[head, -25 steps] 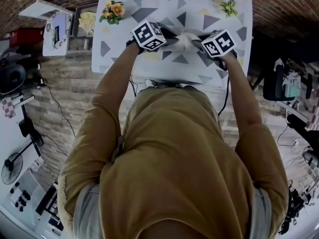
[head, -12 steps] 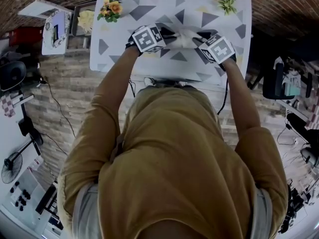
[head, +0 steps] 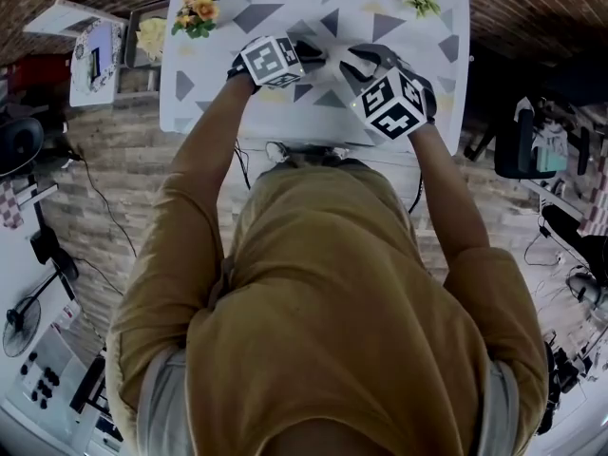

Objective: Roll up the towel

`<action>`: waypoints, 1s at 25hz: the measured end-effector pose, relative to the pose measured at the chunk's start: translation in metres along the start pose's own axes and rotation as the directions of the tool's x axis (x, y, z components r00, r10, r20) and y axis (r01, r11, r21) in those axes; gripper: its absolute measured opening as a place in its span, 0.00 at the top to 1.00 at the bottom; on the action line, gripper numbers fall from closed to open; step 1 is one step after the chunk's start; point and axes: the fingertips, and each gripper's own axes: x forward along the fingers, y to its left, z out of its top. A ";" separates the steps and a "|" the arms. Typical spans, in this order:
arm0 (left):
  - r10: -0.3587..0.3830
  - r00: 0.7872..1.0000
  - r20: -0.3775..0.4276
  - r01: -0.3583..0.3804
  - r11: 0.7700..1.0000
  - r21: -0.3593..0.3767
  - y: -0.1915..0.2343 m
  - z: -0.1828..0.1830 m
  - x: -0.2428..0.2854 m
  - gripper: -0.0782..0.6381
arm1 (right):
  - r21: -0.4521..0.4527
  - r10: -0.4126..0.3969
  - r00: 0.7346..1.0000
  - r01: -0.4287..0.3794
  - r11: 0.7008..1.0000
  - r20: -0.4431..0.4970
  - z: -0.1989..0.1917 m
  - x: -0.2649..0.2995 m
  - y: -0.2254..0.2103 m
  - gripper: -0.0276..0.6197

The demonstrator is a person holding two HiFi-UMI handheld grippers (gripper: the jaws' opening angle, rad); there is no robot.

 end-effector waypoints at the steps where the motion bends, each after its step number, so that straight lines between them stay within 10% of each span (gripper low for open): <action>1: 0.000 1.000 0.001 0.000 1.000 0.000 0.000 0.000 0.000 0.74 | -0.008 0.015 1.000 -0.015 1.000 -0.014 -0.002 0.008 0.006 0.82; 10: 0.142 0.985 0.098 -0.143 0.990 0.001 -0.008 0.012 -0.025 0.74 | 0.021 0.060 0.989 -0.058 0.998 -0.134 -0.041 0.056 0.020 0.82; 15: 0.387 0.907 0.166 -0.374 0.922 -0.104 -0.015 0.002 -0.060 0.74 | 0.047 0.054 0.988 -0.047 0.998 -0.142 -0.048 0.060 0.019 0.82; 25: 0.477 0.878 0.036 -0.470 0.874 -0.124 -0.004 -0.033 -0.042 0.74 | 0.113 0.049 0.988 -0.033 0.993 -0.148 -0.051 0.065 0.015 0.83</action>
